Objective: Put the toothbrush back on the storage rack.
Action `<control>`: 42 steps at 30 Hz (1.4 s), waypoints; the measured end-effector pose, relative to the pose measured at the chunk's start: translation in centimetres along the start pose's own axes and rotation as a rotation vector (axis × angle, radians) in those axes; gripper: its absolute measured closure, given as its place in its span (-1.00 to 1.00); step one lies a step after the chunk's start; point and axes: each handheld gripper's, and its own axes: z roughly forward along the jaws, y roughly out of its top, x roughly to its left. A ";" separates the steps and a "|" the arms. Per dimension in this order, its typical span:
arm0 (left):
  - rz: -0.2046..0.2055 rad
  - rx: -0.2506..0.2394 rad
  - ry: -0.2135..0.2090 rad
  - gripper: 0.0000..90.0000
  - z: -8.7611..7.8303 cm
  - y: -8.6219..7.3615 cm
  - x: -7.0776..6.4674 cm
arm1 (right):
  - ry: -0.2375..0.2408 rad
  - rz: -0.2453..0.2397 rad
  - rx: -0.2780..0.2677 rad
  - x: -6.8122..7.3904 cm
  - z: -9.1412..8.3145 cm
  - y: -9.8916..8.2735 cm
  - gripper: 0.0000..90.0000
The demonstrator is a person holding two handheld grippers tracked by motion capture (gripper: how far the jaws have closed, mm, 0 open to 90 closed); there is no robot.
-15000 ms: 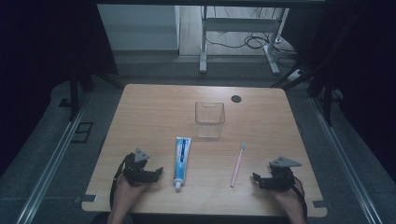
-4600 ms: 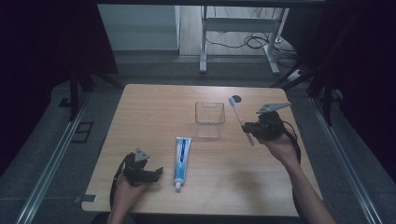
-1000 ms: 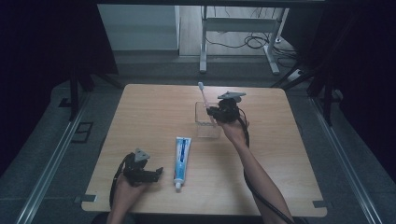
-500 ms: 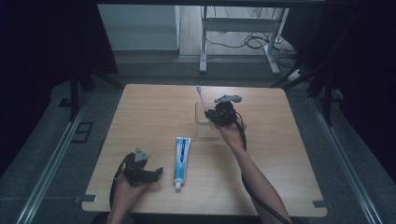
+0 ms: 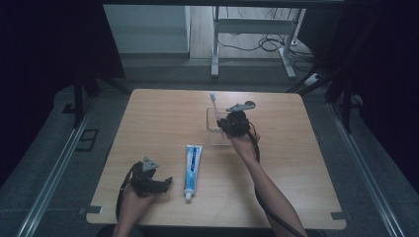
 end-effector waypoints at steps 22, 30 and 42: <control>-0.003 -0.003 -0.001 -0.81 0.0 0.0 0.0 | -0.025 -0.003 0.025 0.4 0.6 -0.7 0.62; -0.004 -0.005 -0.001 -0.81 0.0 0.0 0.0 | -0.016 -0.012 0.014 0.6 0.4 -0.4 0.55; -0.004 -0.004 -0.002 -0.81 0.0 0.0 0.0 | 0.023 -0.022 0.009 1.0 -0.5 0.6 0.28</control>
